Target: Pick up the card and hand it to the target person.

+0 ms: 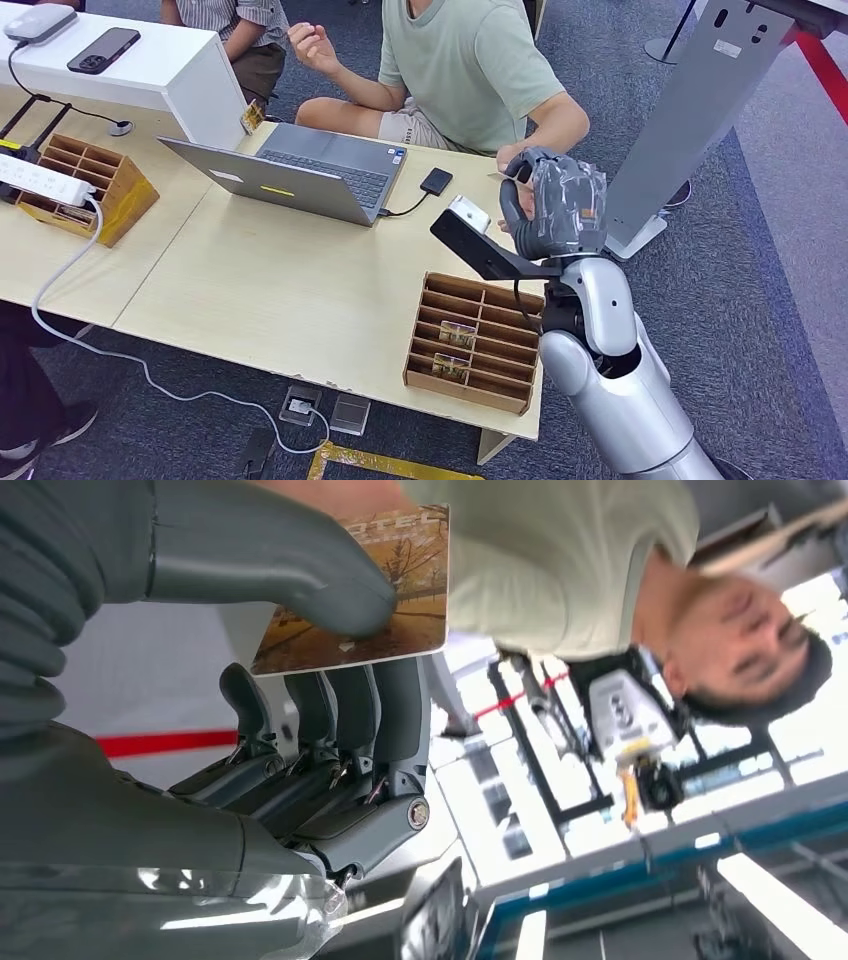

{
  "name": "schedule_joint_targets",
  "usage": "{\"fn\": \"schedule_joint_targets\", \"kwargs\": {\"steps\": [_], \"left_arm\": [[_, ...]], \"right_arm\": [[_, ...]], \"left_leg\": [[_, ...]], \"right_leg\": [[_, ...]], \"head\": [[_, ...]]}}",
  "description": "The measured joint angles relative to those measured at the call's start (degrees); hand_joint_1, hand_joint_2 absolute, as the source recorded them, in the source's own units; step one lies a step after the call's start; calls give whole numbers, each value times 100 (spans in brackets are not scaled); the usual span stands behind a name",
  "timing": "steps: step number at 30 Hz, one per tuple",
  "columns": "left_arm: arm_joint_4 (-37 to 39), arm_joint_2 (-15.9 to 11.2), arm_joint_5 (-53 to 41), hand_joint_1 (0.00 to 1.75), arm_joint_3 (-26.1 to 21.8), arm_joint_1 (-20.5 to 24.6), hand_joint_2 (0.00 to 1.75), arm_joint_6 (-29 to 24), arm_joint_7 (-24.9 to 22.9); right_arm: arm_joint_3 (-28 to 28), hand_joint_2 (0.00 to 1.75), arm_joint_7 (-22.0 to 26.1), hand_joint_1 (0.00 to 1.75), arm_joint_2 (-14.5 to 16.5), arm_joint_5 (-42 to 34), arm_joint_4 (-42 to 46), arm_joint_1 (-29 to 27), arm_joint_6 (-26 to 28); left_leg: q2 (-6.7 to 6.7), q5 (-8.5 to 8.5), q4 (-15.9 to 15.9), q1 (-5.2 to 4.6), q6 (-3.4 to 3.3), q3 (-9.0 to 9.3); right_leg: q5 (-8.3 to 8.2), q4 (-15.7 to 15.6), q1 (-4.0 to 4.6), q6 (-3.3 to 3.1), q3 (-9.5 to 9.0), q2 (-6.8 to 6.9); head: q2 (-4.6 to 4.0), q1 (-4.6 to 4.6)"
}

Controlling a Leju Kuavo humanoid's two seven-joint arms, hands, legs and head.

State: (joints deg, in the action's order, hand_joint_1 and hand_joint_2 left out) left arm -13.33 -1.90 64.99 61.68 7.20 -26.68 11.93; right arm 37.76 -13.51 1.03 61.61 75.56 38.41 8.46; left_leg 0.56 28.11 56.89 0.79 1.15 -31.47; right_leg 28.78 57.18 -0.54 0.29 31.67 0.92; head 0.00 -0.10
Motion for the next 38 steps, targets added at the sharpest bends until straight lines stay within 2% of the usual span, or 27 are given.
{"fn": "schedule_joint_targets", "kwargs": {"steps": [4, 8, 16, 19, 21, 24, 25, 38], "left_arm": [[0, 2, -45, 0, 0, 2, 0, 76, 34], [0, 2, -74, 0, 0, 3, 0, 126, 40], [0, 1, -90, 0, 0, 5, 0, 139, -9], [0, 1, -92, 0, 0, 4, 0, 139, -15], [0, 1, -96, 0, 0, 5, 0, 139, -16], [0, 1, -96, 0, 0, 5, 0, 133, -19], [0, 1, -96, 0, 0, 5, 0, 132, -20], [0, 0, -81, 0, 0, 3, 0, 139, 7]], "right_arm": [[-128, 175, 87, 126, 7, 277, -556, 329, 504], [-227, 175, 89, 126, 26, 475, -1145, 516, 760], [-263, 175, 83, 126, 103, 569, -2053, 611, 920], [-264, 175, 83, 119, 119, 573, -2210, 613, 922], [-264, 175, 83, 104, 130, 574, -2291, 615, 920], [-263, 175, 96, 20, 155, 584, -2397, 625, 895], [-262, 175, 106, 0, 167, 594, -2430, 626, 878], [-265, 175, 269, 0, 289, 397, -2688, 518, 1106]], "left_leg": [[-2, 0, 0, 0, 0, 0], [-3, 0, 0, 0, 0, -1], [-2, 0, 0, 0, 0, -1], [-2, 0, 0, 0, 0, -1], [-2, 0, 0, 0, 0, -1], [-2, 0, 0, 0, 0, -1], [-2, 0, 0, 0, 0, -1], [-2, 0, 0, 0, 0, 0]], "right_leg": [[0, 0, 0, 0, -1, 1], [0, 0, 0, 1, -1, 2], [0, 0, 0, 1, 0, 2], [0, 0, 0, 1, 0, 1], [0, 0, 0, 1, 0, 1], [0, 0, 0, 1, 0, 1], [0, 0, 0, 1, 0, 1], [0, 0, 0, 1, 1, 1]], "head": [[0, 0], [0, 0], [0, 0], [0, 1], [0, 1], [0, 1], [0, 1], [0, 0]]}}
